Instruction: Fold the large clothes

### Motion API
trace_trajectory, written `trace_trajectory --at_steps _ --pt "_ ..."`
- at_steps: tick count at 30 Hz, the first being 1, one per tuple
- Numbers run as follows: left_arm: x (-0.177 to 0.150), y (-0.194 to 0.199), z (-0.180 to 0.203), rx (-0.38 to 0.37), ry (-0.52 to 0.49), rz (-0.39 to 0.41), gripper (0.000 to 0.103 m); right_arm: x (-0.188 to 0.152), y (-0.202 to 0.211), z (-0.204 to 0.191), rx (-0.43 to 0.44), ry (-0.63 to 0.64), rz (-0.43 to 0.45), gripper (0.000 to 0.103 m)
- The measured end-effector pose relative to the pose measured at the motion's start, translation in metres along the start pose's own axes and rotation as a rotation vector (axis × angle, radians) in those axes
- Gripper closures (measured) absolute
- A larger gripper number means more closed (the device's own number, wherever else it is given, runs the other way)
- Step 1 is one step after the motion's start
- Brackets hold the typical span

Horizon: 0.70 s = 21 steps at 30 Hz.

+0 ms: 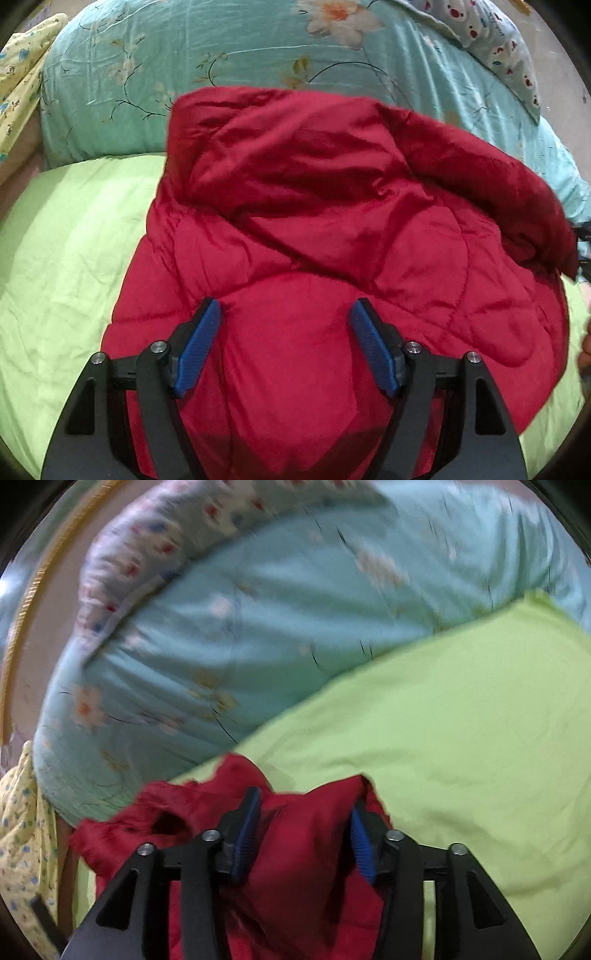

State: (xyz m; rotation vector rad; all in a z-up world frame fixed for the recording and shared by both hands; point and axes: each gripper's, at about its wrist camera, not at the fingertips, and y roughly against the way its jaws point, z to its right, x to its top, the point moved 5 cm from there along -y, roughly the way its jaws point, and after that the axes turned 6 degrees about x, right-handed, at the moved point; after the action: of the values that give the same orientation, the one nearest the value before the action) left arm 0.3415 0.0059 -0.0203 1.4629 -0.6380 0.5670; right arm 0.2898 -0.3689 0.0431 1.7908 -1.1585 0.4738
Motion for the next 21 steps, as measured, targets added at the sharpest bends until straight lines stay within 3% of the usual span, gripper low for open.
trace_trajectory --at_steps 2,4,8,10,13,21 --pt "0.001 -0.004 0.004 0.018 -0.007 0.001 0.028 0.001 0.026 -0.018 0.026 0.072 0.044 0.038" --pt "0.000 -0.009 0.007 0.034 -0.013 0.001 0.028 -0.007 0.032 -0.034 0.045 0.140 0.019 0.031" --pt "-0.003 -0.016 0.010 0.053 -0.017 -0.012 0.028 -0.051 -0.001 -0.062 0.098 0.302 -0.204 0.029" --pt "0.000 -0.018 0.012 0.056 -0.023 -0.023 0.028 -0.070 -0.026 -0.061 0.057 0.350 -0.298 0.031" --pt "0.003 -0.018 0.001 0.066 -0.015 -0.025 0.028 -0.078 -0.048 -0.047 0.014 0.331 -0.336 0.031" --pt "0.021 -0.047 -0.028 0.094 0.055 -0.078 0.020 -0.058 -0.082 -0.022 -0.043 0.231 -0.349 0.032"
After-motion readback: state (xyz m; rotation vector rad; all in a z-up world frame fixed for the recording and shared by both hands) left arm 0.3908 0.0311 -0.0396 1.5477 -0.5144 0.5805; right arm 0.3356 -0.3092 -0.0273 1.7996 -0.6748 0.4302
